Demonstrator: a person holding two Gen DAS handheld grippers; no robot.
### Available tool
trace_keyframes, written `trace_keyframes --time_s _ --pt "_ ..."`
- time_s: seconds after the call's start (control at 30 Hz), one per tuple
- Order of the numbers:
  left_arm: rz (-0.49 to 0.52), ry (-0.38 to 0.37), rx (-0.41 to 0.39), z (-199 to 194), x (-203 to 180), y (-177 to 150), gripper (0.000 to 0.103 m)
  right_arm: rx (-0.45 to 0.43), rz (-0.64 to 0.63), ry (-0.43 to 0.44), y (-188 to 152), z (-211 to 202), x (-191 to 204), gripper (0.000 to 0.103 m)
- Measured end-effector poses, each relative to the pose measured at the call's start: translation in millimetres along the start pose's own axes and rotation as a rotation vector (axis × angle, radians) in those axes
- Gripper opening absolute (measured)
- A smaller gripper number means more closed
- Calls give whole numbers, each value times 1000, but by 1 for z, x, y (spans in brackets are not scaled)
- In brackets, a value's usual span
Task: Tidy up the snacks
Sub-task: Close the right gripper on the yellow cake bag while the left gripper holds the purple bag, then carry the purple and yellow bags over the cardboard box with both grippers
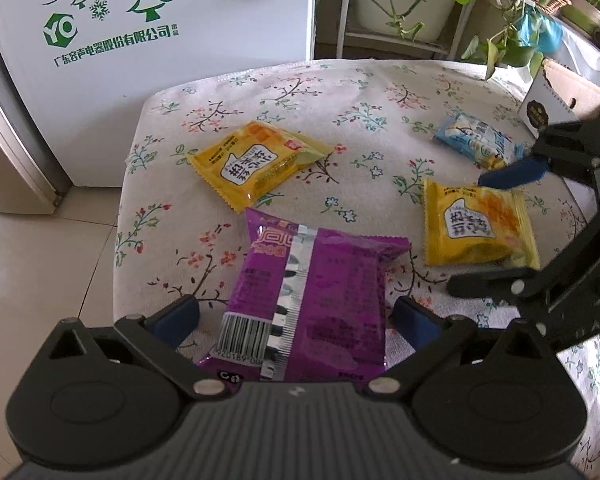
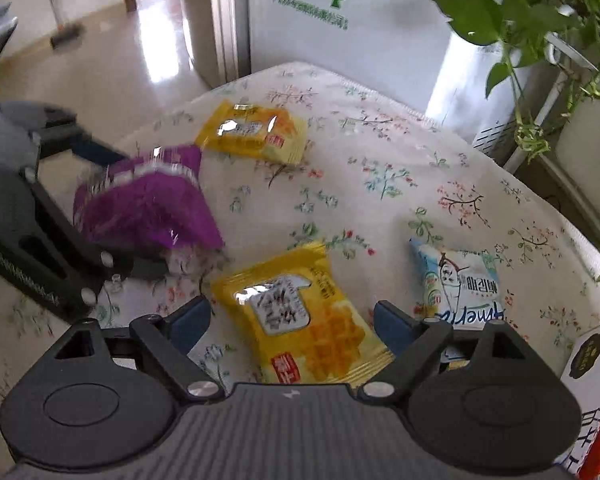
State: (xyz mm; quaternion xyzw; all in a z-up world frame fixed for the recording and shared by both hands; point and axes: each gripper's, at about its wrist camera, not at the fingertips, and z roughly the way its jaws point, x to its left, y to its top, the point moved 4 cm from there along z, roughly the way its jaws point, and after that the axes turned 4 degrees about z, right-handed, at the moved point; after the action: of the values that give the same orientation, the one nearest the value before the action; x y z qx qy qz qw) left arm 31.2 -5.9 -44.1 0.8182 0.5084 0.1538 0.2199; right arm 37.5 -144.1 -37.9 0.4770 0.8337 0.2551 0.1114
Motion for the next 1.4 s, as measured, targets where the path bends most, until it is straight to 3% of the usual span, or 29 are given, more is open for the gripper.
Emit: trace_keyframes --time_s 0.2,0.57,0.67,0.73,0.9,1.4 --pt "3 2 3 0 -1 1 103 9 -3 -15 0 -6 9 76" --pt "-1 6 18 1 0 2 102 -8 74 -20 -4 -5 3 79" --pt "-4 7 19 1 0 3 102 -16 82 -21 -5 -7 3 75" --pt "8 -1 10 -1 -2 3 95 -25 103 -16 -3 -9 4 62" --pt "50 -22 -15 -9 -11 5 68 -22 117 -40 -3 -11 10 58" --pt "23 -22 -10 -21 -19 6 68 -38 278 -159 -7 -47 13 57"
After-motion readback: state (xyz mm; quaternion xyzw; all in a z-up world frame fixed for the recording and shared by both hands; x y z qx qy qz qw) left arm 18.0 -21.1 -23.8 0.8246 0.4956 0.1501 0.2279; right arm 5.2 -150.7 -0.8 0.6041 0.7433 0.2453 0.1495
